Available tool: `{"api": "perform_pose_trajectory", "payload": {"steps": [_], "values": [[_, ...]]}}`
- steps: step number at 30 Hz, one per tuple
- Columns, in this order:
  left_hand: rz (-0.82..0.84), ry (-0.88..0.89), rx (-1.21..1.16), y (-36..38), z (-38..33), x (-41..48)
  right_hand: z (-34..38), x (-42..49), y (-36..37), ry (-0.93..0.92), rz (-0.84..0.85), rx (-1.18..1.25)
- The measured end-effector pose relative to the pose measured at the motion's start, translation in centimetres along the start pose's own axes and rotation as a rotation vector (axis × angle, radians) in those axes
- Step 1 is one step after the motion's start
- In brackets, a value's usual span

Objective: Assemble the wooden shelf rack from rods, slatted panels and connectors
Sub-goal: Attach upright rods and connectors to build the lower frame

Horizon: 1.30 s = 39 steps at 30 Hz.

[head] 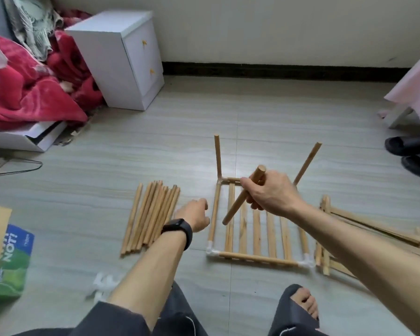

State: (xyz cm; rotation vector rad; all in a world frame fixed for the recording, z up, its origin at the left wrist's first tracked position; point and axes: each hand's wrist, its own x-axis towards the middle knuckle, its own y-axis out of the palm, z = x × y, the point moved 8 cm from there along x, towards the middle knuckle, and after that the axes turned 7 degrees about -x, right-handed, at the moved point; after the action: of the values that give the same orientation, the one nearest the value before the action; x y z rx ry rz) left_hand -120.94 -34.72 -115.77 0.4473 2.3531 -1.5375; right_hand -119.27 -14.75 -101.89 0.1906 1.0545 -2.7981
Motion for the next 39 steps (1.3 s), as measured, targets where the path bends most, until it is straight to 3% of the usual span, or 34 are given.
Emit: {"api": "perform_pose_trajectory", "payload": {"steps": [5,10,14,24,30,39], "values": [[0.167,-0.176,-0.357,12.7,6.2,-1.4,-5.7,-1.8,7.8,0.099,-0.016,0.137],[0.025,-0.195,-0.614,15.9,7.6,-0.6,-9.2,-3.1,11.3,0.156,-0.15,0.146],[-0.058,-0.244,-0.698,16.8,8.9,-0.2,-9.9,-3.1,12.7,0.148,-0.132,0.061],[-0.114,0.051,-0.193,18.4,8.2,-0.1,-5.5,-2.6,14.6,-0.182,-0.08,-0.366],[-0.182,0.064,-0.287,18.2,8.0,-0.8,-5.4,-1.4,17.6,-0.22,0.055,-0.488],[-0.152,0.078,-0.254,17.4,7.7,-0.5,-5.9,-1.4,17.9,-0.235,0.026,-0.452]]}}
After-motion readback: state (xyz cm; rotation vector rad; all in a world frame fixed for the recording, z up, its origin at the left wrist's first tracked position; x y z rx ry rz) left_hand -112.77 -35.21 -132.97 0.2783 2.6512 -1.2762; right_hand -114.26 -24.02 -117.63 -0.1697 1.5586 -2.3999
